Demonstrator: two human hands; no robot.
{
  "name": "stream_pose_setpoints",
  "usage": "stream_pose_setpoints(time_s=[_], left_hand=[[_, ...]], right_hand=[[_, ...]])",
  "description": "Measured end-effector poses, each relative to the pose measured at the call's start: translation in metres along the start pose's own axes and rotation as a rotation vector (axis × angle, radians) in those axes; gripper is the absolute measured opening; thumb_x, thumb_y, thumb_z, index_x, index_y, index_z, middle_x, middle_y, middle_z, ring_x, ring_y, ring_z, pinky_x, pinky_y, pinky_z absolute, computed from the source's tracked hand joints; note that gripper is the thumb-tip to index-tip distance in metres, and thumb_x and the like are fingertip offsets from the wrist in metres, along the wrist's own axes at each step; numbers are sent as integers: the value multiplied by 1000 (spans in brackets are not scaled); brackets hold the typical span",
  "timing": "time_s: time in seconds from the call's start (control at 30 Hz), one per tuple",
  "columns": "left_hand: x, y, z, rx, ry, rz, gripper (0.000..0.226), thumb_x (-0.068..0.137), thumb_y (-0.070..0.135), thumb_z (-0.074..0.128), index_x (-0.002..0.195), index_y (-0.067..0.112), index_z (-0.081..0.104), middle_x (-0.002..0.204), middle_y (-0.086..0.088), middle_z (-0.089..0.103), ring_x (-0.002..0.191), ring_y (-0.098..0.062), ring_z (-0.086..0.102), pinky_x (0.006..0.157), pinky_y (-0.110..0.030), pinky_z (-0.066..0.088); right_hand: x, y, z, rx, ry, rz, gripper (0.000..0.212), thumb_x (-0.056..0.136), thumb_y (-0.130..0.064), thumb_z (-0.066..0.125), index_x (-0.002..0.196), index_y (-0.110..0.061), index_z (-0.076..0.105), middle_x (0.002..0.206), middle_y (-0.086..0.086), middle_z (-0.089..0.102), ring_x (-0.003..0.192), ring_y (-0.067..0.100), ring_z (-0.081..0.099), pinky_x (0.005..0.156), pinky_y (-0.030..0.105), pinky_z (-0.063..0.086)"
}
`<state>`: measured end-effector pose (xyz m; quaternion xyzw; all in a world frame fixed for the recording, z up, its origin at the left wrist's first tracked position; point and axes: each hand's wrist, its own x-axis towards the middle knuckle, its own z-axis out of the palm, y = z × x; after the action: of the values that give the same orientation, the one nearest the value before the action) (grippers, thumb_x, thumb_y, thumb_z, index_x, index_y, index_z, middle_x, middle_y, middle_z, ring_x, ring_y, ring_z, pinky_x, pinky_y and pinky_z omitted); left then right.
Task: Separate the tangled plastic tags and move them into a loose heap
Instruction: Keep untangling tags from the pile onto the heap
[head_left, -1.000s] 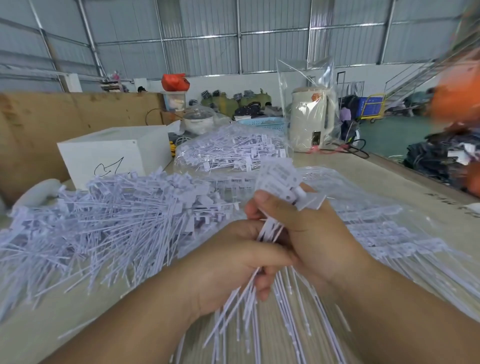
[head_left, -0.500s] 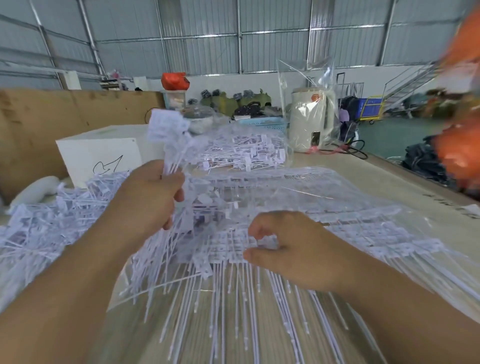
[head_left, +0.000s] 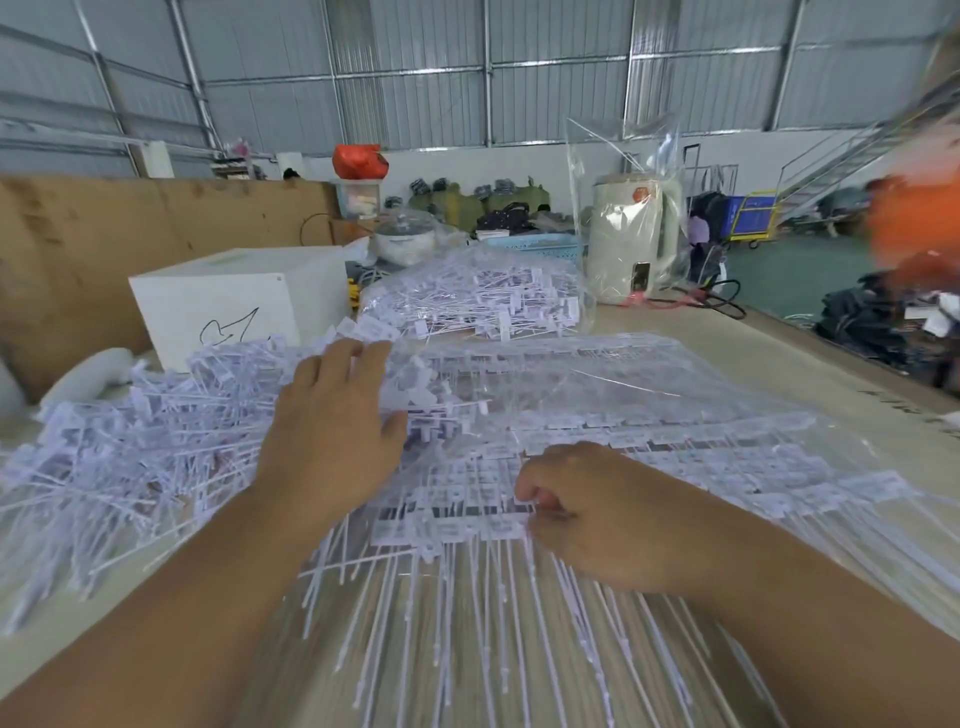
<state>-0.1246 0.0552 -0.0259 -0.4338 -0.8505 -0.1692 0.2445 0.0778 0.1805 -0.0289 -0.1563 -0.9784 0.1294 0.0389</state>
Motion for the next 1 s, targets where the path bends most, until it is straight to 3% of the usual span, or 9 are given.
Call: stream_pose_setpoints(time_s=[0.1,0.17,0.37,0.47,0.57,0.63,0.73,0.8,1.0], left_hand=[[-1,3,6,51,-72,-30,75,93,47,51,154,23,15,159,-7,15,142,-33,17,113,-49,22],[-3,6,3,37,-20,-28,76,92,47,54,154,21,19,160,-10,12,145,-32,12,115,-51,16],[-9,27,-12,-163,142,118,45,80,35,55,117,13,64,138,-13,46,126,-30,34,100,-52,32],[-12,35,-13,-222,108,164,34,77,28,56,103,12,71,124,-11,54,115,-35,45,94,-46,35],[-12,35,-13,-254,68,178,30,77,24,54,96,12,73,112,-8,57,106,-32,49,91,-43,37],[-11,34,-14,-302,41,167,27,75,17,54,93,11,73,107,-6,57,103,-28,49,91,-36,36],[-10,33,-16,-423,-9,141,25,76,-5,59,88,12,72,101,-1,56,100,-18,49,83,-9,31],[-10,33,-18,-467,-57,138,28,76,-8,59,84,16,71,99,2,55,95,-13,50,78,-4,32],[-12,35,-18,-519,-141,219,35,76,-9,57,81,25,66,95,4,56,81,-16,58,79,-29,44]], right_hand=[[-2,-1,0,1,-36,23,45,89,-46,60,130,-31,49,107,-11,44,105,13,41,83,30,33],[-3,-3,-1,-16,-15,40,48,88,-47,62,131,-31,48,115,-8,47,112,15,40,86,31,33],[-4,-19,1,-33,313,-175,13,90,-24,56,101,-22,64,99,-5,54,103,16,45,90,33,40],[-2,-33,9,38,268,-296,20,93,-21,51,104,-17,67,99,-1,57,101,19,45,90,36,40],[2,-41,23,-53,172,-293,28,97,-35,47,105,-16,65,104,1,54,104,20,40,97,40,37],[5,-45,29,-113,160,-245,34,95,-43,49,116,-19,61,111,1,49,110,20,36,100,40,32],[10,-52,33,-154,202,-188,38,90,-48,51,116,-22,60,111,2,46,110,23,36,97,43,30],[10,-55,35,-172,237,-165,36,89,-46,50,114,-23,61,109,4,47,108,25,39,97,44,31],[4,-57,34,-271,398,-261,18,80,-31,61,90,-22,72,88,1,59,93,24,50,95,48,39]])
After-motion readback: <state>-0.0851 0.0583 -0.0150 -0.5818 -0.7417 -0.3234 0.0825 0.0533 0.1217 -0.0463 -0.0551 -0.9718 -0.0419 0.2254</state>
